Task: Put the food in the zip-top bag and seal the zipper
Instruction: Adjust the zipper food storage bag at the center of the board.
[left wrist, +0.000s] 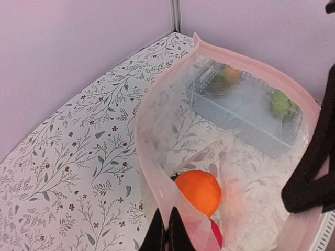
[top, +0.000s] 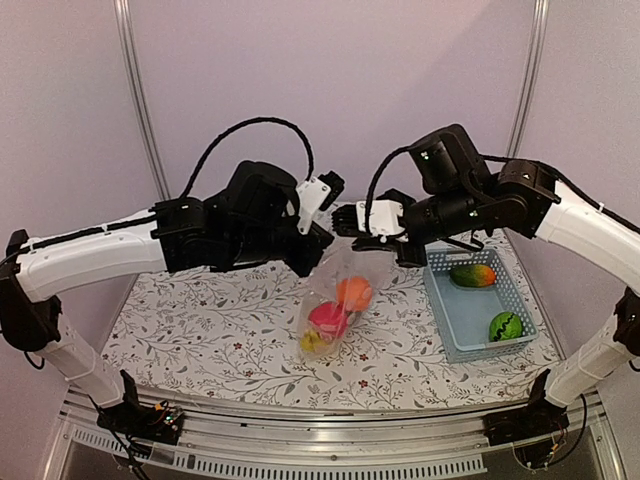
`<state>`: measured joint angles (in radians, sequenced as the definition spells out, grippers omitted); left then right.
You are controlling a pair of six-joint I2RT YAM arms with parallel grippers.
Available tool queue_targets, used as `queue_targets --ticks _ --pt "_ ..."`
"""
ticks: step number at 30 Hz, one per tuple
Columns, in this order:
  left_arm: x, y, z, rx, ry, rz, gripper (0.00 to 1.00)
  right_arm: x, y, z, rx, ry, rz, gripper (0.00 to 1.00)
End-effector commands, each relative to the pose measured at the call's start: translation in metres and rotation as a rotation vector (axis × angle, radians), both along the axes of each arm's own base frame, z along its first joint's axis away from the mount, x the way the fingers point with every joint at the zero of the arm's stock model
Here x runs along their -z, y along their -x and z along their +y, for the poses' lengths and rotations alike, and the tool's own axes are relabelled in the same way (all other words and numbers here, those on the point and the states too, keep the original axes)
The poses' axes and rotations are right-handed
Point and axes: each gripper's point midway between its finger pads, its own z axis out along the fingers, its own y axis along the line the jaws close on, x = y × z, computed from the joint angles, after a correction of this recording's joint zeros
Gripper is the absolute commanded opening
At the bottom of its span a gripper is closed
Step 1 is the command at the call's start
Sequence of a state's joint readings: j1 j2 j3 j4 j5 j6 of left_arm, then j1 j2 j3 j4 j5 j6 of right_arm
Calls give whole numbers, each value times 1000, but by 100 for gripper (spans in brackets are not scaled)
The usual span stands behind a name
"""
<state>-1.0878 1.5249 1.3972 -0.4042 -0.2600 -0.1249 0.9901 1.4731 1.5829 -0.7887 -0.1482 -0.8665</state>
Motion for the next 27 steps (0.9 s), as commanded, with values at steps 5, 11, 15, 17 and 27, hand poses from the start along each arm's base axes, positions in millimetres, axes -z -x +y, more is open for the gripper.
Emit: queue_targets --ticks 5,11,15,17,27 --pt "-51 -25 32 -99 -80 -117 0 3 19 7 -75 -5 89 1" --pt "-39 -31 31 -115 -135 -103 0 -21 22 6 -77 -59 75 4" --pt "-34 -33 32 -118 -153 -105 0 -7 20 3 -57 -34 81 26" --pt "-30 -34 31 -113 -159 -101 0 -3 22 1 -50 -31 95 32" --pt "-18 -35 25 -80 -199 -93 0 -38 25 -41 -29 -171 209 38"
